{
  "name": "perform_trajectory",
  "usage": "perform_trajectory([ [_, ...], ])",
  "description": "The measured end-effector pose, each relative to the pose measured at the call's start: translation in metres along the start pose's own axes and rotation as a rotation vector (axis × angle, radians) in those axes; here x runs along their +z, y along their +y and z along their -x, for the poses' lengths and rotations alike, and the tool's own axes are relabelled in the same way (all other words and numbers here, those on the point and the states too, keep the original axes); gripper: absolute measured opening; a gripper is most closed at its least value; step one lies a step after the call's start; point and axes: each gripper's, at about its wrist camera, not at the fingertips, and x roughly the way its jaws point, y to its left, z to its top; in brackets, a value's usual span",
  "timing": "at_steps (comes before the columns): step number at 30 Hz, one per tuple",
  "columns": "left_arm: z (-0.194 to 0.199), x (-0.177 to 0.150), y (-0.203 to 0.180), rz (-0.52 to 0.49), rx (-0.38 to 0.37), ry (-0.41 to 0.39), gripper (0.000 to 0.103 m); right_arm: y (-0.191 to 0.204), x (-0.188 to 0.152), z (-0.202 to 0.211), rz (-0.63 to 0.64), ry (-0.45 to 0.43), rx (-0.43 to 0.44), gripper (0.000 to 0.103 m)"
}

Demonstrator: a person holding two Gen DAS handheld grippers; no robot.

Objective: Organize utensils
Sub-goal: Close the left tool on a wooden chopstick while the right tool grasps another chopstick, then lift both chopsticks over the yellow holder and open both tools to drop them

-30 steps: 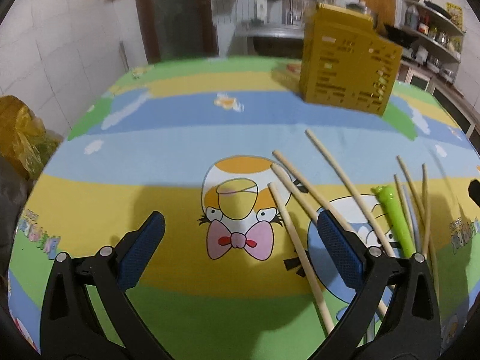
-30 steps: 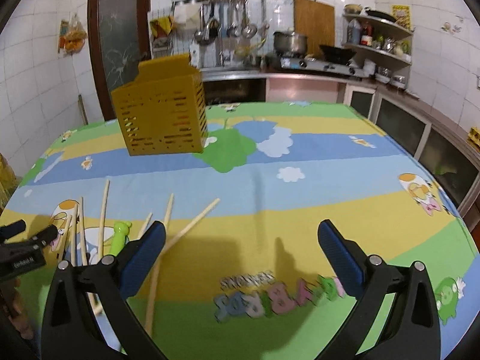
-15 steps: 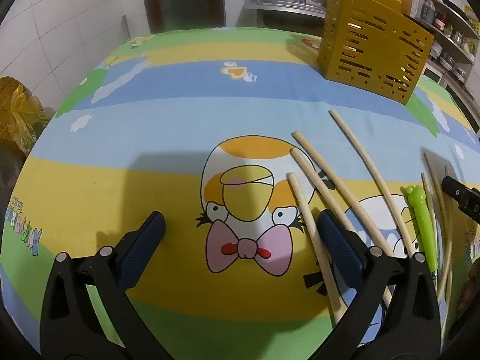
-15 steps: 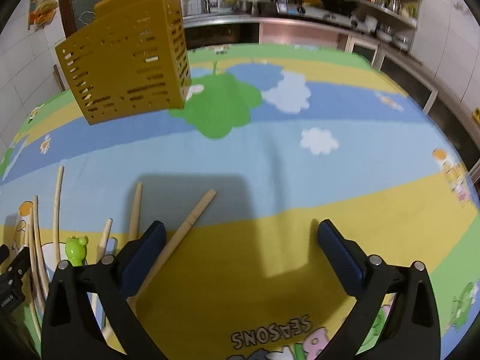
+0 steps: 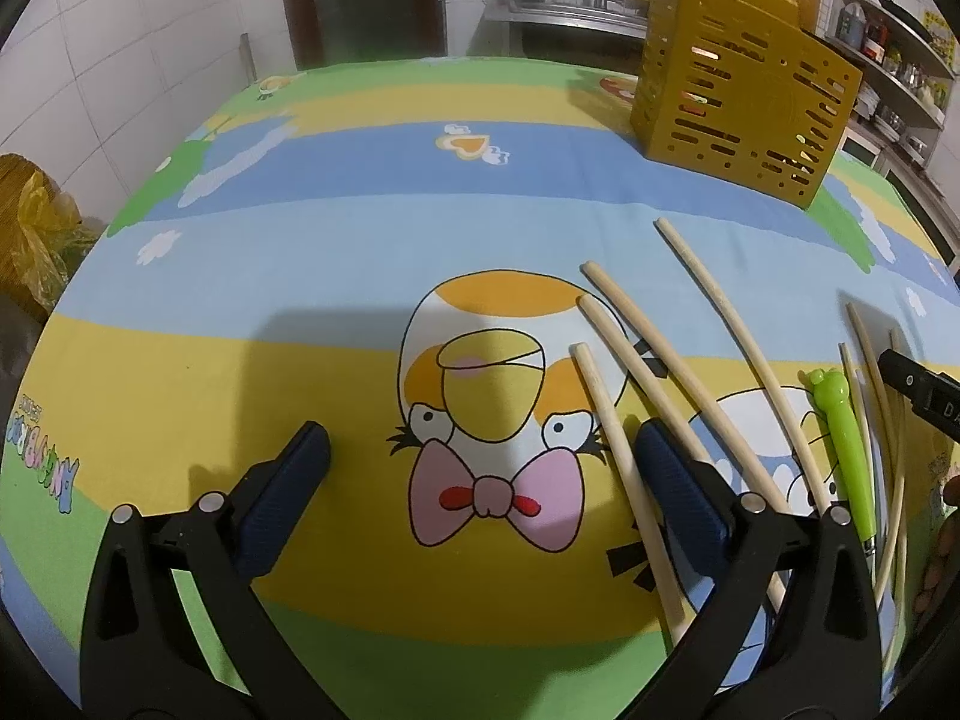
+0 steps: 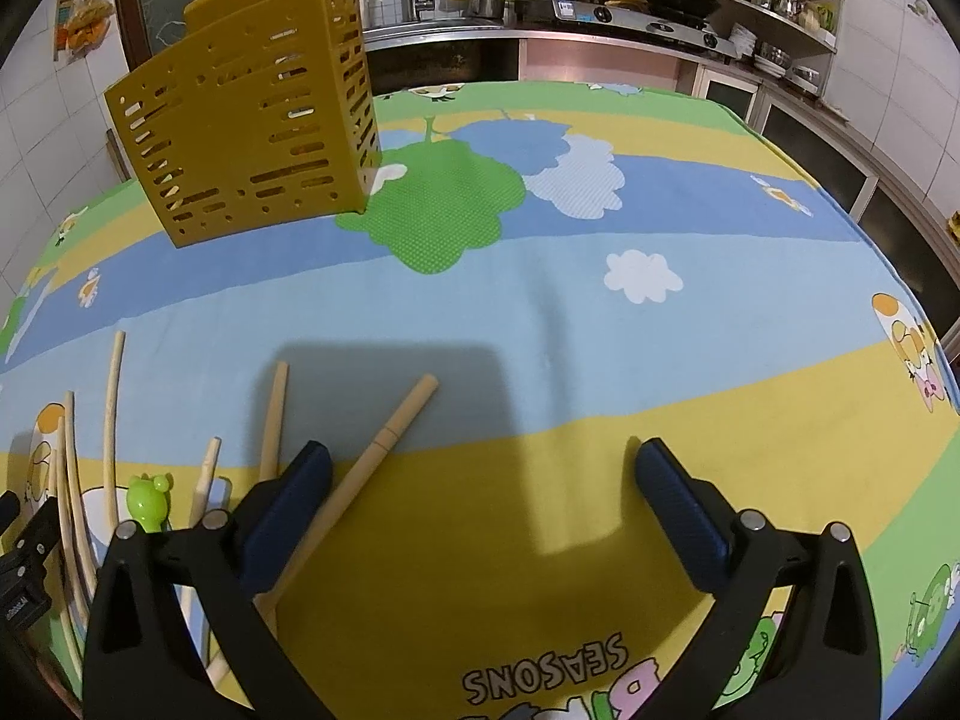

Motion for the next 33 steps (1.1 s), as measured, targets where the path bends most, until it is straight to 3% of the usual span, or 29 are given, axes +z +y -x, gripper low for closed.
perform_trajectory([
  [8,0.000,0.001,0.000,-0.003,0.002,0.005,0.098,0.001,0.001,0.001,-0.011,-0.002,-0.014,0.098],
  [11,0.003,0.000,-0.002,0.001,-0.005,0.013,0.089,0.002,0.000,0.004,-0.023,-0.011,-0.017,0.089],
  [16,0.013,0.002,-0.013,0.006,-0.045,0.043,0.041,0.011,0.001,0.011,-0.030,-0.009,-0.004,0.051],
  [21,0.009,0.012,-0.020,0.010,-0.076,0.094,0.010,0.014,0.009,0.009,-0.061,0.029,0.026,0.027],
  [23,0.006,0.015,-0.021,0.013,-0.080,0.107,0.008,0.013,0.016,0.005,-0.072,0.044,0.029,0.017],
  [29,0.006,0.019,-0.020,0.035,-0.112,0.099,0.005,0.004,0.022,0.008,-0.112,0.011,0.101,0.011],
  [33,0.030,0.023,-0.016,0.059,-0.152,0.007,0.005,0.001,0.023,0.035,-0.104,-0.080,0.156,0.006],
])
